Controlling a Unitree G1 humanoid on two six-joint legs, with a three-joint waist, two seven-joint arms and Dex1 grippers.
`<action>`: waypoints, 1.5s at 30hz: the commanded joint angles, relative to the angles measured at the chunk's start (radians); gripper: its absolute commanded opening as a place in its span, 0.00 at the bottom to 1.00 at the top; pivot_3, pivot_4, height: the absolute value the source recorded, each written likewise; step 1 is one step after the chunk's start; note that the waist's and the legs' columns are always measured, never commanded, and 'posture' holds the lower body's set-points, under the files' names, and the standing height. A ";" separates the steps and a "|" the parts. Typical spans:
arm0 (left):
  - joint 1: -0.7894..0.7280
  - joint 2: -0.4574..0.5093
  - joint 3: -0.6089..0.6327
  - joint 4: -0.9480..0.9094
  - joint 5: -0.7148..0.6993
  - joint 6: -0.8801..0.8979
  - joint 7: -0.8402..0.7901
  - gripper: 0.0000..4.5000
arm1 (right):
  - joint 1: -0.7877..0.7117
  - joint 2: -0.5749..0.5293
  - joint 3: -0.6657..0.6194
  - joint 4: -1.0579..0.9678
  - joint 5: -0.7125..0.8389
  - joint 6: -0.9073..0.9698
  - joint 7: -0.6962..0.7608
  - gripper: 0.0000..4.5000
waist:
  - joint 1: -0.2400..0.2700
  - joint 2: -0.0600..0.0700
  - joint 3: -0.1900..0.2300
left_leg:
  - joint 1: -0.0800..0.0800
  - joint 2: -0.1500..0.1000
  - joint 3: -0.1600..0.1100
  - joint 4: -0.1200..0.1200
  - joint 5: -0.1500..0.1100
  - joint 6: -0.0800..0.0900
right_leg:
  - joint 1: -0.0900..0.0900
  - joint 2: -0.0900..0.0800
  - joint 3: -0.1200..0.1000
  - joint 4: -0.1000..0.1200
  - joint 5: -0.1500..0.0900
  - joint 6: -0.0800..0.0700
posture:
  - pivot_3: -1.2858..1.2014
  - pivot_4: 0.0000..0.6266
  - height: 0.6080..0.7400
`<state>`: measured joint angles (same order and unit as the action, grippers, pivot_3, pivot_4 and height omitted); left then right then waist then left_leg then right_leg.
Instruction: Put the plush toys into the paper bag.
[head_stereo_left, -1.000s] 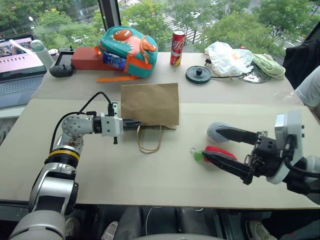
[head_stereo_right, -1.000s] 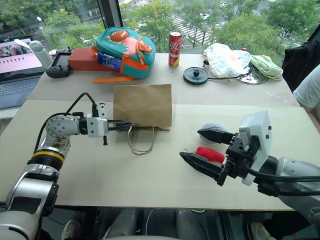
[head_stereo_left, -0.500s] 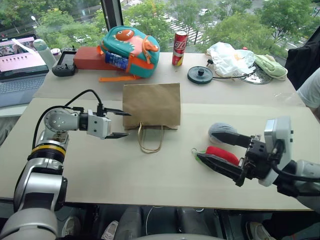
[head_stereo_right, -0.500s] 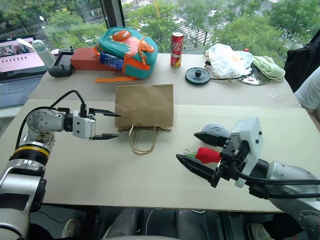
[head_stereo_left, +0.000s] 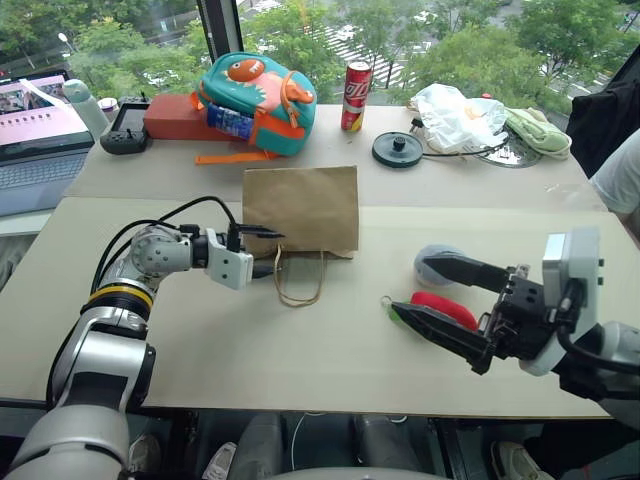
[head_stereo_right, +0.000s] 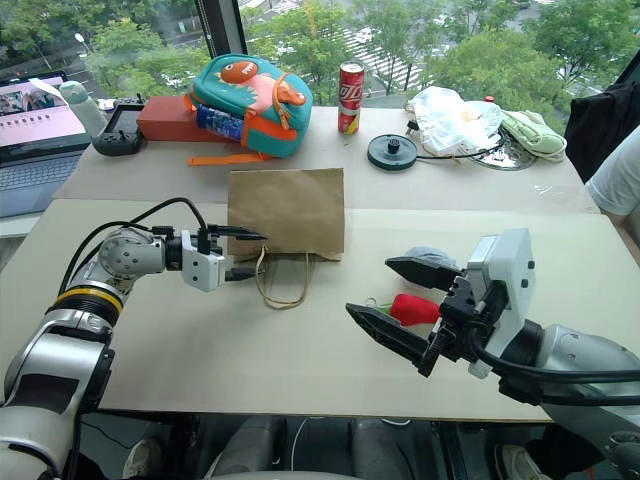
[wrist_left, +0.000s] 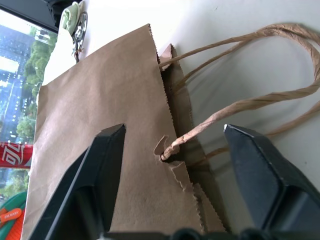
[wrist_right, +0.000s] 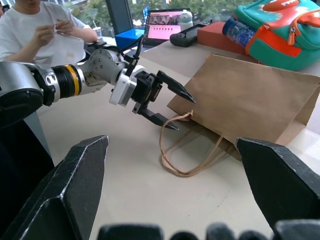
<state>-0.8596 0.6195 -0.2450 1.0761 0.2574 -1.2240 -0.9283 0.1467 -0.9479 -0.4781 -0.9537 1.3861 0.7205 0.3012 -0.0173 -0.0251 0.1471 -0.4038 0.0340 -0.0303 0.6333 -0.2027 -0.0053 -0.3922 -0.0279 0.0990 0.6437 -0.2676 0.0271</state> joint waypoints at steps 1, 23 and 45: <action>-0.028 0.008 -0.013 0.004 0.009 -0.019 0.035 0.36 | 0.001 -0.010 -0.022 -0.023 0.012 -0.037 -0.007 1.00 | 0.000 0.000 0.000 | 0.000 0.000 0.000 0.000 0.000 0.000 | 0.000 0.000 0.000 0.000 0.000 0.000 | 0.52 0.24 0.99; 0.035 -0.018 0.070 -0.334 -0.445 0.477 -0.221 0.01 | -0.017 -0.029 -0.014 0.022 -0.015 -0.024 0.032 1.00 | -0.002 0.000 0.000 | 0.000 0.000 0.000 0.000 0.000 0.000 | 0.000 0.000 0.000 0.000 0.000 0.000 | 0.52 0.24 0.99; 0.133 0.001 0.163 -0.852 -0.606 1.254 -0.251 0.00 | -0.397 0.474 0.665 0.290 -0.526 0.105 -0.409 0.38 | -0.023 0.000 0.000 | -0.002 0.000 -0.001 0.001 0.000 0.000 | -0.004 0.002 0.001 0.002 0.000 0.000 | 0.52 0.24 0.99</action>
<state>-0.7132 0.6218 -0.1079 0.2542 -0.3528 0.0279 -1.1883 -0.2337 -0.4931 0.1672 -0.6571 0.9092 0.8295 -0.0947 -0.0408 -0.0247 0.1470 -0.4063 0.0342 -0.0316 0.6338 -0.2026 -0.0053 -0.3967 -0.0263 0.1001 0.6462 -0.2677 0.0266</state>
